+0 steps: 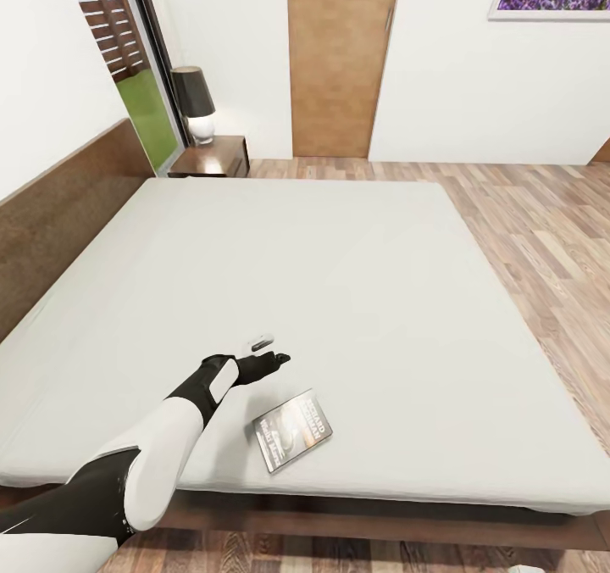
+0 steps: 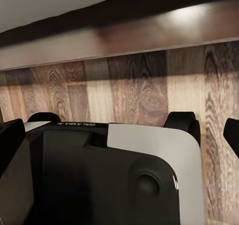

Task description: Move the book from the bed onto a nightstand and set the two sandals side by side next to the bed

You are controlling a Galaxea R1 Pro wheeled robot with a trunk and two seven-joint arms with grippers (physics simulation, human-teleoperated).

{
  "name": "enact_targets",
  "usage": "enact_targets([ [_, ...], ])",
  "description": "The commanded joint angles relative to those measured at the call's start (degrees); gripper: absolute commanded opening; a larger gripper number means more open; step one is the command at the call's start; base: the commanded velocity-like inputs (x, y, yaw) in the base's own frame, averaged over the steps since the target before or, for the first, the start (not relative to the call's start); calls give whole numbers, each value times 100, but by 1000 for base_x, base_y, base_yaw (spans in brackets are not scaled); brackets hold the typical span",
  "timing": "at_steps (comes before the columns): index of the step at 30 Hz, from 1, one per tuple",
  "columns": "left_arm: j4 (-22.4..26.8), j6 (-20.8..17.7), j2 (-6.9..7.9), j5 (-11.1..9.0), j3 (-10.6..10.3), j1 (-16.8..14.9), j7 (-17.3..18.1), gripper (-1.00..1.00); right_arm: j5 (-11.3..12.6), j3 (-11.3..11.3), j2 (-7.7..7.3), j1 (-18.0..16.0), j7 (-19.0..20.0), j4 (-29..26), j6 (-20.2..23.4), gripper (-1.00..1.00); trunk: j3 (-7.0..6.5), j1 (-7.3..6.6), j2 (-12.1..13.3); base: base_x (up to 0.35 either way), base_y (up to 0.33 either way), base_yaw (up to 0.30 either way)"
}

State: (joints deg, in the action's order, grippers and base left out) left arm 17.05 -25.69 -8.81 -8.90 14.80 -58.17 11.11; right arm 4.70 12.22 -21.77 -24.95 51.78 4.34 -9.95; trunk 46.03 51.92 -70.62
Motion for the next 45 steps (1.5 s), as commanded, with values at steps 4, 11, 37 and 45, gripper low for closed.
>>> enact_targets([
  [4, 9, -46, 1, -42, 23, -1, -4, 100, 49, -18, -2, -10, 25, 28, -24, 100, 58, 66, -123, 0, 0, 0],
  [11, 9, -50, 2, -42, 22, -1, -4, 100, 49, -18, -2, -9, 25, 29, -24, 100, 184, 220, -404, 0, 0, 0],
  [37, 9, -50, 3, -42, 23, -1, -4, 100, 49, -18, -2, -8, 25, 28, -24, 100, 309, 374, -685, 0, 0, 0],
  [45, 9, -50, 3, -42, 23, -1, -4, 100, 49, -18, -2, -10, 25, 29, -24, 100, 435, 527, -965, 0, 0, 0],
])
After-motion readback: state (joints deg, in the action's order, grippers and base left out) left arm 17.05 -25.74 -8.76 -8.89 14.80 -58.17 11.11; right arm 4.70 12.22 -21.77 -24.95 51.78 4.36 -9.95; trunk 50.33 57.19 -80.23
